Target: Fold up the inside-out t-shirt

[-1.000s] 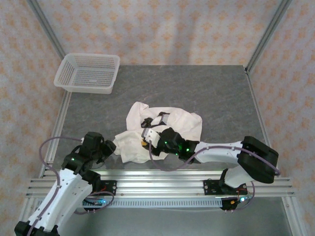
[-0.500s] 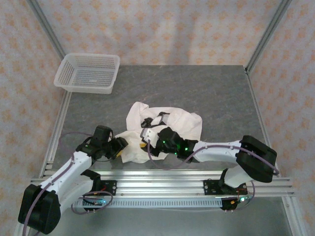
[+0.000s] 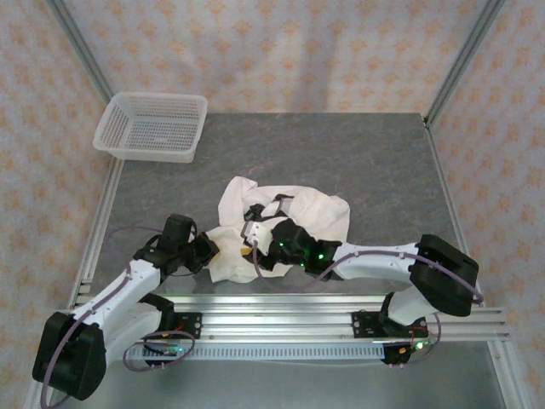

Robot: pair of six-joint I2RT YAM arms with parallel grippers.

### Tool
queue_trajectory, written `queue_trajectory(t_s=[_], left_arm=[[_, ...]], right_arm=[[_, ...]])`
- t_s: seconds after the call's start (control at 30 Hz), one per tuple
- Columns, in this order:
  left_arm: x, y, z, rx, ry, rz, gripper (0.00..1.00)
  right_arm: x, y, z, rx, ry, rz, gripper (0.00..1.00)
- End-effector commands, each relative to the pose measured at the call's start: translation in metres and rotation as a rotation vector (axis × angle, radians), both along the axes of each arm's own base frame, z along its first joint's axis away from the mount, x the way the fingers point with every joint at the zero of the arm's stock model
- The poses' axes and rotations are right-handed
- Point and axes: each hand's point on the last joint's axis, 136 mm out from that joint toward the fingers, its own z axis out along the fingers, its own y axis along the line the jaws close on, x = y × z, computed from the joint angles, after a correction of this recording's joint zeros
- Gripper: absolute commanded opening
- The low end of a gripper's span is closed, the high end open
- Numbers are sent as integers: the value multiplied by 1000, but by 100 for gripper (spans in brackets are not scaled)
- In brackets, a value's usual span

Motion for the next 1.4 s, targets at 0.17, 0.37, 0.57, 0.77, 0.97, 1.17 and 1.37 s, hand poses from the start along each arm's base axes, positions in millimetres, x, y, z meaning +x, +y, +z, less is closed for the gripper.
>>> queue_trajectory(t_s=[0.17,0.37,0.57,0.77,0.97,1.17,1.37], left_arm=[[0,36,44,186,-137,61,0],[-10,70,80,331,-249,132,11],[-17,85,98,396,-281,160,17],[-17,85,97,398,-283,160,20],[-18,86,92,399,-274,166,21],[-17,74,86,355,-239,119,27],[-10,28,84,170,-210,-40,31]], right_arm=[[5,28,-8,-97,33,57,56],[9,54,-32,-251,112,144,56],[4,63,-65,-419,213,271,57],[7,62,-93,-556,273,305,53],[17,66,-84,-538,233,261,3],[28,71,-20,-296,147,185,0],[21,51,16,-179,86,152,0]])
